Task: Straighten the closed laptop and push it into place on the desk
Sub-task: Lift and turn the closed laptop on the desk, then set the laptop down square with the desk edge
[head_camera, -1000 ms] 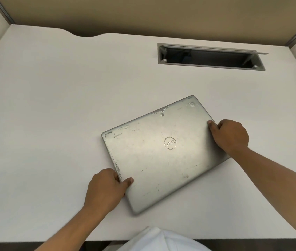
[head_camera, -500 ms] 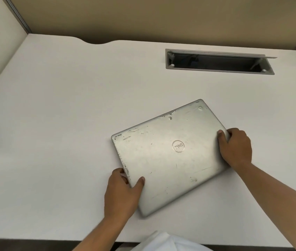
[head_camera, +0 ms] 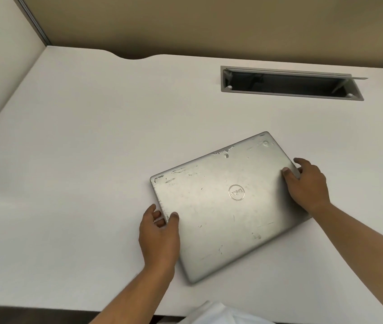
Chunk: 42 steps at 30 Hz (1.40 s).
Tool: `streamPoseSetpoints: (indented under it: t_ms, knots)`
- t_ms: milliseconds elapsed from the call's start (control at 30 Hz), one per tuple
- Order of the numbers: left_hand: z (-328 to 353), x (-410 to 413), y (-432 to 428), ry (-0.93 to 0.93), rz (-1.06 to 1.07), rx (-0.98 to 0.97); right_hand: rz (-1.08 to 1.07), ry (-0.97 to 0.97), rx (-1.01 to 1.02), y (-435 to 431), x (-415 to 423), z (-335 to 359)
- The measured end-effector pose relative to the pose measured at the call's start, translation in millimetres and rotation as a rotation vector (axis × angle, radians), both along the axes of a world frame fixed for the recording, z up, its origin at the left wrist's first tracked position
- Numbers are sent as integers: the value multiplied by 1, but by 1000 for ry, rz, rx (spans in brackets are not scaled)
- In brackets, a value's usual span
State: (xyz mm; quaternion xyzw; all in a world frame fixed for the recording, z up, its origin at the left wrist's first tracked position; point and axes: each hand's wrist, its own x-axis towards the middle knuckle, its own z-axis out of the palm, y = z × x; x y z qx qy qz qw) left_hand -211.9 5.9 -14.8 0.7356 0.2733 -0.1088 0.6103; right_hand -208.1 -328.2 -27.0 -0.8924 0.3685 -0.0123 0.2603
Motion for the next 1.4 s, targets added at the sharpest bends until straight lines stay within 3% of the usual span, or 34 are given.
streamPoseSetpoints:
  t_ms: [167, 400, 633, 867, 1067, 1400]
  knots:
    - [2, 14, -10, 122, 50, -4, -18, 124, 11, -4, 13, 1]
    - [12, 59, -9, 333, 161, -135, -71, 118, 98, -7, 16, 8]
    - [12, 94, 0, 293, 28, -74, -118, 135, 182, -2, -10, -3]
    - [5, 106, 8, 205, -139, 106, -179, 102, 244, 11, -38, -4]
    - [-1, 105, 14, 129, -147, 169, -181, 96, 221, 27, -57, -13]
    - [-13, 80, 20, -32, -319, 441, -24, 72, -57, 47, -62, -12]
